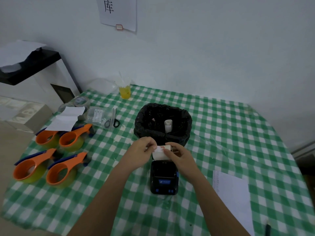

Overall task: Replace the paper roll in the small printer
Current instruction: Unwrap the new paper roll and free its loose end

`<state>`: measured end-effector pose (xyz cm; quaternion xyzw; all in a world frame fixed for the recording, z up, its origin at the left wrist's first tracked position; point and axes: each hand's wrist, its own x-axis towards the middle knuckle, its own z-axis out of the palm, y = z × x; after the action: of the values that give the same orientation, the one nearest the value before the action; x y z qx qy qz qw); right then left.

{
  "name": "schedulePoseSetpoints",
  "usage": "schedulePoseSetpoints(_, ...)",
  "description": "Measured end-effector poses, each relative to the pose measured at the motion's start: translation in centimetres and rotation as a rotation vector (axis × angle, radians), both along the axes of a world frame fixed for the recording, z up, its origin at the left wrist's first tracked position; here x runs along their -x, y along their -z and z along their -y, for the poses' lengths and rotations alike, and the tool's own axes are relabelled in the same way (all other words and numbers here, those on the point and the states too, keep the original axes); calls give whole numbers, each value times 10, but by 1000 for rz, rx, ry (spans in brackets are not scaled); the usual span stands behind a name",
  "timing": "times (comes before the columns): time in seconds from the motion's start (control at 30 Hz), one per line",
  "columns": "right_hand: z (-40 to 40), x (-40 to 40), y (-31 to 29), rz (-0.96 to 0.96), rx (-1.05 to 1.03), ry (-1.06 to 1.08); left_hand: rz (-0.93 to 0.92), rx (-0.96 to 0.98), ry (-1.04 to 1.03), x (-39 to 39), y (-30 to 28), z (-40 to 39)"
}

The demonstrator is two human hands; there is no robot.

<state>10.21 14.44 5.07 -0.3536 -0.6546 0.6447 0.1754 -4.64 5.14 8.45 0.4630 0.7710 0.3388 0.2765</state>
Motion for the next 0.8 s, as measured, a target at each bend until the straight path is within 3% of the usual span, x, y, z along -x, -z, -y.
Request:
schedulePoseSetpoints(0.27, -19, 3, 7, 41, 13, -10, -1, 56, -19, 9, 6, -23)
schedulePoseSetpoints(0.4, -28, 4, 12, 42, 5, -3, 109, 41, -94, 13, 5, -36)
schedulePoseSetpoints(0.57, -44, 9, 10, -7, -4, 109, 104, 48, -113, 21, 7, -70)
schedulePoseSetpoints(0.8, -70, 13, 7, 2, -52, 226, 253, -64, -300, 33, 10, -115)
